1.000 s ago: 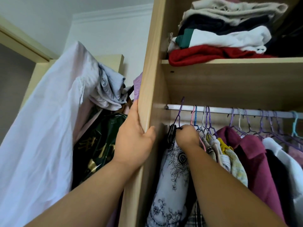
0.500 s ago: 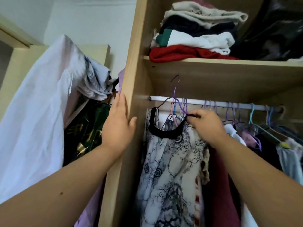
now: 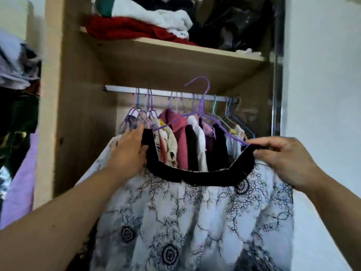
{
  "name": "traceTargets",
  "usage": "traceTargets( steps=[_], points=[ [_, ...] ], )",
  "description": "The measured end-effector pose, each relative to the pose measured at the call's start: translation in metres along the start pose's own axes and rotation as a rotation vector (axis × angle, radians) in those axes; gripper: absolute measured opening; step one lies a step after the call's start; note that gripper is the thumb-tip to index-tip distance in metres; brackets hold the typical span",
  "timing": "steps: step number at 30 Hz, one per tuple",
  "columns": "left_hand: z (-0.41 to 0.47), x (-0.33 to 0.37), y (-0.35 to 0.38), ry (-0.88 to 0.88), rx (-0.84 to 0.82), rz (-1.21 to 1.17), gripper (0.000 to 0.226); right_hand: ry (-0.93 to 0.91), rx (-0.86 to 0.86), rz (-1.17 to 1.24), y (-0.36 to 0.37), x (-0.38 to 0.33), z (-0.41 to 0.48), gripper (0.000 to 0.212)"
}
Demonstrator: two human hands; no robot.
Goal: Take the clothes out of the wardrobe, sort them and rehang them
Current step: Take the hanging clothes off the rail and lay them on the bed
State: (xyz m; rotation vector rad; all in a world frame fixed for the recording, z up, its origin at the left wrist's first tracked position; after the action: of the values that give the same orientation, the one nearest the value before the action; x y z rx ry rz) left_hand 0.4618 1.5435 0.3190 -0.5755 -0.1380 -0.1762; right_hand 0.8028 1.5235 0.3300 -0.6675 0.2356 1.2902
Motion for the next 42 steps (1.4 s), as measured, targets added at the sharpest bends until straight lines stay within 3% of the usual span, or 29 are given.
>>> traceTargets(
  steps=[7, 11, 16, 18, 22, 29, 36, 42],
  points=[
    [-0.033, 0.088, 0.068, 0.207, -0.183, -0.309, 0.007, 0.289, 0.083, -0.272, -0.076, 0.009, -0.093, 0.031],
    [-0.056, 0.128, 0.096, 0.316, -0.235, -0.541, 0.008, 0.451, 0.227, -0.543, -0.102, 0.002, -0.156, 0.014],
    [-0.093, 0.159, 0.122, 0.498, -0.342, -0.752, 0.017, 0.689, 0.401, -0.778, -0.091, -0.025, -0.25, 0.016],
    [-0.116, 0.161, 0.127, 0.558, -0.381, -0.806, 0.019, 0.771, 0.492, -0.856, -0.07, -0.044, -0.286, 0.021],
    [-0.161, 0.151, 0.131, 0.661, -0.455, -0.893, 0.02, 0.927, 0.654, -0.976, -0.014, -0.08, -0.352, 0.007],
    [-0.266, 0.168, 0.111, 0.901, -0.694, -1.041, 0.017, 1.283, 0.783, -1.121, 0.079, -0.163, -0.48, 0.014],
    [-0.437, 0.203, 0.021, 1.249, -0.904, -1.165, 0.02, 1.629, 0.986, -1.138, 0.192, -0.295, -0.643, 0.004],
    [-0.62, 0.216, -0.085, 1.537, -1.134, -1.177, 0.023, 1.823, 1.33, -1.061, 0.299, -0.431, -0.763, 0.01]
  ],
)
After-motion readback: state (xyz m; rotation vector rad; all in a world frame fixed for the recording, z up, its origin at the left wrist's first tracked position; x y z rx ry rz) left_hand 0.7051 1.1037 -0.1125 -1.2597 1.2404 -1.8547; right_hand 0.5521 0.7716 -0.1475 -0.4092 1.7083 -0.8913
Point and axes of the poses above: each hand's wrist, its own z-axis towards the middle knuckle, its own y-axis out of the palm, x = y × z, the point moved 7 cm from there along z, towards the middle knuckle, and after that the axes turned 2 degrees about z, right-handed, at the moved point
